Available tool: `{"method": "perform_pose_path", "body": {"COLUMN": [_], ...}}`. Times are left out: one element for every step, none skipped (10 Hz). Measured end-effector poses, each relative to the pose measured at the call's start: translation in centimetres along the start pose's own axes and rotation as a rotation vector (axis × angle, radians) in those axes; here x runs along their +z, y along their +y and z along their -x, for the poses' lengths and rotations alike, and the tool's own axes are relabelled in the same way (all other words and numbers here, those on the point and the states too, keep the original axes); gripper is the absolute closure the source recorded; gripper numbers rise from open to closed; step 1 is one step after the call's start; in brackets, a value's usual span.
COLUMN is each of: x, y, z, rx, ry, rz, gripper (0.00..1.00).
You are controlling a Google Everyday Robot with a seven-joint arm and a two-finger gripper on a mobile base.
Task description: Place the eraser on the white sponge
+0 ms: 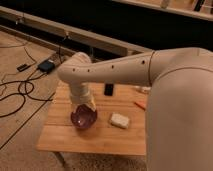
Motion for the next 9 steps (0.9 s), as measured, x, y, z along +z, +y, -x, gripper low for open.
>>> {"method": "perform_pose_path", "body": {"x": [0.0, 0.0, 0.0, 0.0, 0.0, 0.0, 0.0, 0.6, 1.1], "y": [0.0, 0.0, 0.0, 0.0, 0.0, 0.0, 0.0, -0.4, -0.9], "z": [0.0, 0.0, 0.0, 0.0, 0.0, 0.0, 0.0, 0.0, 0.3], "rx": [0.0, 0.0, 0.0, 0.0, 0.0, 0.0, -0.001, 0.002, 0.003], "ry": [0.0, 0.0, 0.0, 0.0, 0.0, 0.0, 0.002, 0.018, 0.03], "rz": [0.0, 0.0, 0.0, 0.0, 0.0, 0.0, -0.003, -0.01, -0.015], "gripper": [0.35, 0.35, 0.35, 0.35, 0.35, 0.35, 0.35, 0.35, 0.35]}}
